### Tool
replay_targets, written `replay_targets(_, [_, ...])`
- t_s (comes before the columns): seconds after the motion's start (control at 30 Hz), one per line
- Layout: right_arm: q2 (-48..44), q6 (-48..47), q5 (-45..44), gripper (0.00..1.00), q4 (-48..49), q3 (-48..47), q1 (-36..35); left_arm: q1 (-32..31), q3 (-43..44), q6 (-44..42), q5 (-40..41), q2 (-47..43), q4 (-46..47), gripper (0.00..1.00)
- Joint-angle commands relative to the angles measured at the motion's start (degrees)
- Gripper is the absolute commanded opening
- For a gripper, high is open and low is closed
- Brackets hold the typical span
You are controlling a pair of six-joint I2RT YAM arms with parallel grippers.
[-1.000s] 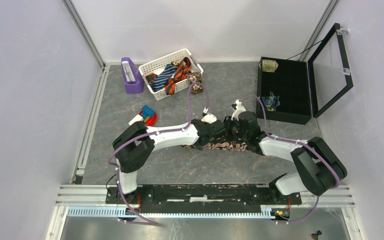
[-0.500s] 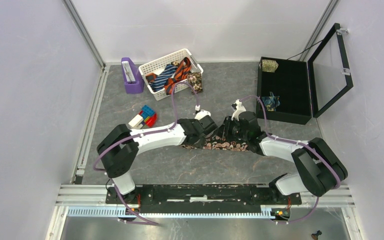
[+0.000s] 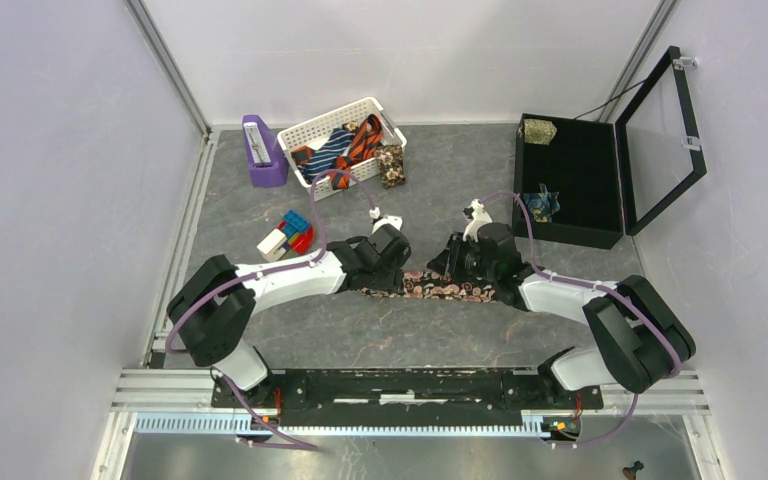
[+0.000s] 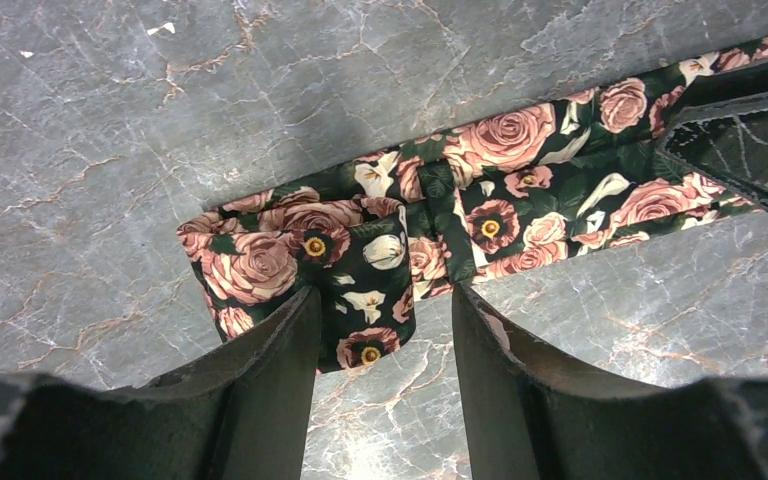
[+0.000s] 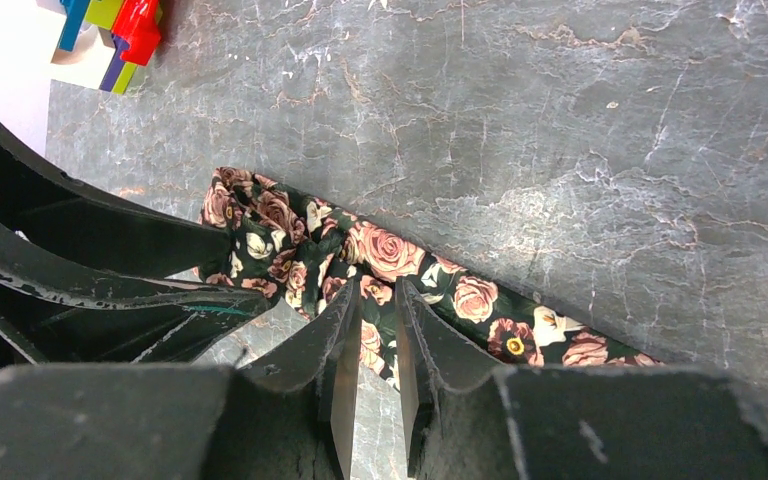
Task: Roll the ties
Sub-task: Roll the tie at the center of the board.
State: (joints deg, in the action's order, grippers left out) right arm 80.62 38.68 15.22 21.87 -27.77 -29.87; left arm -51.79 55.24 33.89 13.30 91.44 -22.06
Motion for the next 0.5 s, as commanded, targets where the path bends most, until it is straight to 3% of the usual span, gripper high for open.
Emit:
replay_targets(0.0, [-1.4, -0.5, 0.2, 0.25, 1.1, -0.5, 0.3, 0.2, -0.7, 2.9, -2.9, -2.2, 2.0, 0.57])
replay_targets(0.23, [-1.7, 0.4, 0.8, 0.27, 1.1, -1.3, -0.5, 0.5, 1.2, 0.6, -1.5, -5.5, -0.3, 0.64])
replay_targets(0.47, [-1.6, 2.4, 0.4, 0.41, 1.7, -2.4, -4.0, 1.9, 0.2, 0.5, -0.7, -11.2, -1.3, 0.67])
